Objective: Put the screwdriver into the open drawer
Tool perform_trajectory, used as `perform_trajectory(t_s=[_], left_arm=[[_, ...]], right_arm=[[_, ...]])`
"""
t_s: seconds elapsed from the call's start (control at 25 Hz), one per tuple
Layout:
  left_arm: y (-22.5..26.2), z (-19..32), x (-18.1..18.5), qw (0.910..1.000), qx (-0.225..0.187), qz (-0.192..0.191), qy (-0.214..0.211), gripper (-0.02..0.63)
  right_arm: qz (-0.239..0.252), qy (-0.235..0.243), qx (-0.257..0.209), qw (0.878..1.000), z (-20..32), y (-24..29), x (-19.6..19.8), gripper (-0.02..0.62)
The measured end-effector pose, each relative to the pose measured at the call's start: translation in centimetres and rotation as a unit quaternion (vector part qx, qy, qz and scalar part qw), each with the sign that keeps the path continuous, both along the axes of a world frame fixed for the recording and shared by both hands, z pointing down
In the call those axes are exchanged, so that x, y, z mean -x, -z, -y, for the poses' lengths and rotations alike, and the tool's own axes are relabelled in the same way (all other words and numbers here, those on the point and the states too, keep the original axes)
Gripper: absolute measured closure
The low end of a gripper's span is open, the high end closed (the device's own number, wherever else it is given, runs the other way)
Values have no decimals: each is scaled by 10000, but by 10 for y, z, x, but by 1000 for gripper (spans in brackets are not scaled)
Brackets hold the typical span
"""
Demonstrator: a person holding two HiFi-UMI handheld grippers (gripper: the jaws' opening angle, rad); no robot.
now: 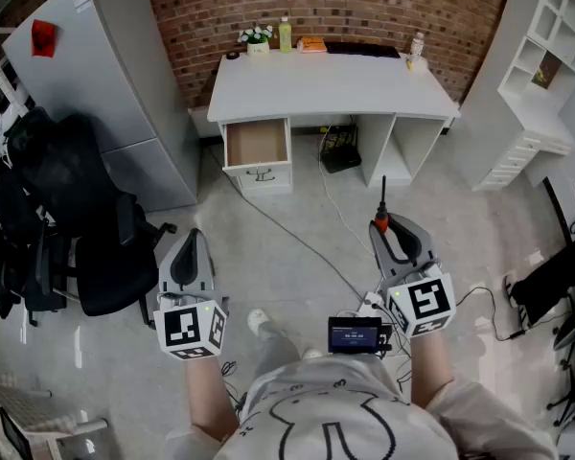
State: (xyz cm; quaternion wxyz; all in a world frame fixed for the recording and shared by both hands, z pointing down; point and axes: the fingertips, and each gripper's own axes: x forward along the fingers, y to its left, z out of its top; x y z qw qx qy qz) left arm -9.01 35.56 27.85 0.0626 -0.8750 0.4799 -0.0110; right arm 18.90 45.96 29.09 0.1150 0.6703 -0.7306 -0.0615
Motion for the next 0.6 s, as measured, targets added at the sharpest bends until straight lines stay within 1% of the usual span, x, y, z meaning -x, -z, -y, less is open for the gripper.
perform_trajectory(t_s=[0.2, 0.36, 0.52, 0.6], left_arm=[[0, 3, -2, 10000, -37, 33, -38, 595], [-2, 12, 1, 10000, 25, 50, -10, 595], [-8, 30, 3, 9999, 91, 49, 10, 595], [-11, 42, 4, 9999, 121, 37, 2, 595]], right_arm=[[-13, 65, 29, 10000, 6, -2, 4, 500], [-79, 73, 147, 9998, 17, -7, 7, 500], [64, 202, 220, 9995, 33, -13, 10, 500], [86, 191, 248, 9995, 44, -15, 9, 500]])
